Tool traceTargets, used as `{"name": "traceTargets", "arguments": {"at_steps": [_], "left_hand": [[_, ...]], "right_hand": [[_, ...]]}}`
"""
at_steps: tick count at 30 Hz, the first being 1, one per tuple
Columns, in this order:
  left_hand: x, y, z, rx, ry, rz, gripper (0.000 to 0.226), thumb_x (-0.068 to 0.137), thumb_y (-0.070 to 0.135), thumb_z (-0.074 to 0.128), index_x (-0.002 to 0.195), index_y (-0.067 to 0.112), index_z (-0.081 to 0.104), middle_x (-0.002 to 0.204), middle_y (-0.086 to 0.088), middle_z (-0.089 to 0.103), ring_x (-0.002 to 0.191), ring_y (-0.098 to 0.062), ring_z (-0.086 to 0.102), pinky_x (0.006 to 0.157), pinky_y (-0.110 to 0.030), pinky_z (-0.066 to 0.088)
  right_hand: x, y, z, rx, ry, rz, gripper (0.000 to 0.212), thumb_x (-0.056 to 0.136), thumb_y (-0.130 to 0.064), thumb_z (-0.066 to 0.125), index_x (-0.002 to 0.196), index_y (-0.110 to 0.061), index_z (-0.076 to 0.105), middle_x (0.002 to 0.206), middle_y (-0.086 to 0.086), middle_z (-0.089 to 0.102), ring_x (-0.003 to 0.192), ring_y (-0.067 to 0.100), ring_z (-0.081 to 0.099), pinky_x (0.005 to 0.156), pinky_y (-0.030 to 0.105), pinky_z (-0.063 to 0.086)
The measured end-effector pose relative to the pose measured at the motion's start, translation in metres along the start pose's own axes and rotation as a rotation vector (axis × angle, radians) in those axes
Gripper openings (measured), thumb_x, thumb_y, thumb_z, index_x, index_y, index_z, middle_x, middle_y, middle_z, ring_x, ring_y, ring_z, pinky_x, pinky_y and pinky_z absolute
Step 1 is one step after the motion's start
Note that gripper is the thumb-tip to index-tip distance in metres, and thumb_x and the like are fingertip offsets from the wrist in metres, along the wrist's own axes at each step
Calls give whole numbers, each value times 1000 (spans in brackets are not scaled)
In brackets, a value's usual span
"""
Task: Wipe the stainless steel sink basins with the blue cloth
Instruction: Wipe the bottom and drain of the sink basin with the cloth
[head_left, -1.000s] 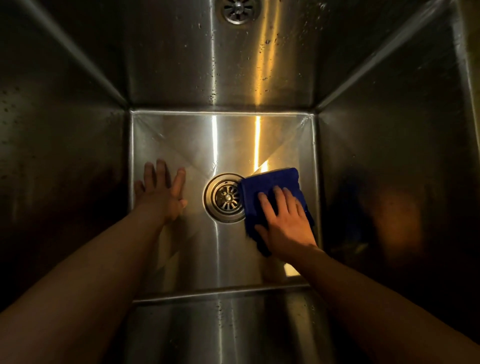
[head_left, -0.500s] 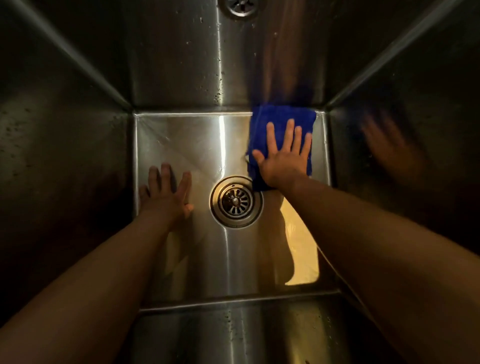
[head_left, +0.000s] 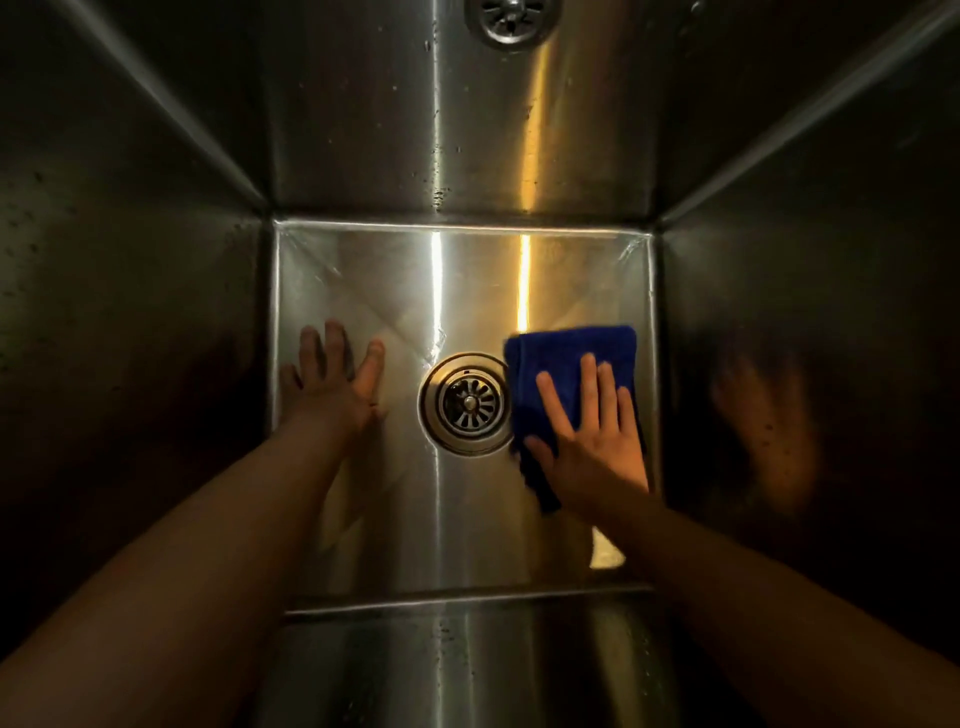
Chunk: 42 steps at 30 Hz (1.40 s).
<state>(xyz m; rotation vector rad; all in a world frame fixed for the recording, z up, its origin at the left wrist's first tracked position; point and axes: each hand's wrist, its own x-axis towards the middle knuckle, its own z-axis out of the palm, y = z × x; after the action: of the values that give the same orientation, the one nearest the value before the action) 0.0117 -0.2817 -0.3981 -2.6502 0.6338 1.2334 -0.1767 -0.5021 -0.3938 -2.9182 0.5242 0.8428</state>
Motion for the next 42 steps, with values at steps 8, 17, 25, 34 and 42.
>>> {"name": "traceTargets", "arguments": {"at_steps": [8, 17, 25, 34, 42], "left_hand": [[-1, 0, 1, 1, 25, -5, 75, 95, 48, 43, 150, 38, -8, 151, -14, -35, 139, -40, -31, 114, -57, -3], [0, 0, 2, -11, 15, -11, 77, 93, 47, 47, 149, 40, -6, 151, -12, -36, 139, -38, -31, 114, -56, -4], [-8, 1, -2, -32, 90, 31, 75, 93, 44, 49, 151, 36, 2, 155, -15, -26, 141, -41, -23, 114, -56, 1], [-16, -3, -5, 31, 207, 88, 77, 91, 47, 51, 152, 31, 7, 157, -17, -10, 143, -43, -6, 114, -52, 18], [-20, -10, 4, -165, 373, 104, 88, 85, 34, 64, 151, 10, 11, 155, -22, 6, 145, -36, 2, 117, -47, 16]], "right_hand": [[-65, 6, 32, -39, -251, -47, 84, 93, -68, 24, 136, -34, -40, 136, 21, -54, 140, 44, -28, 116, 53, 3], [33, 41, -10, 42, -16, 63, 85, 85, -76, 27, 151, -38, -12, 157, 22, -21, 146, 40, -15, 116, 52, -7], [106, 8, -40, 187, 32, 294, 82, 89, -75, 16, 149, -33, -22, 153, 23, -30, 143, 41, -22, 115, 55, -11], [93, -71, -48, 217, 31, 91, 81, 91, -71, 19, 147, -33, -25, 150, 25, -35, 139, 44, -30, 114, 58, -14], [90, -137, -49, 158, -16, -105, 75, 94, -66, 21, 148, -37, -23, 150, 20, -38, 140, 39, -32, 115, 54, -15]]}}
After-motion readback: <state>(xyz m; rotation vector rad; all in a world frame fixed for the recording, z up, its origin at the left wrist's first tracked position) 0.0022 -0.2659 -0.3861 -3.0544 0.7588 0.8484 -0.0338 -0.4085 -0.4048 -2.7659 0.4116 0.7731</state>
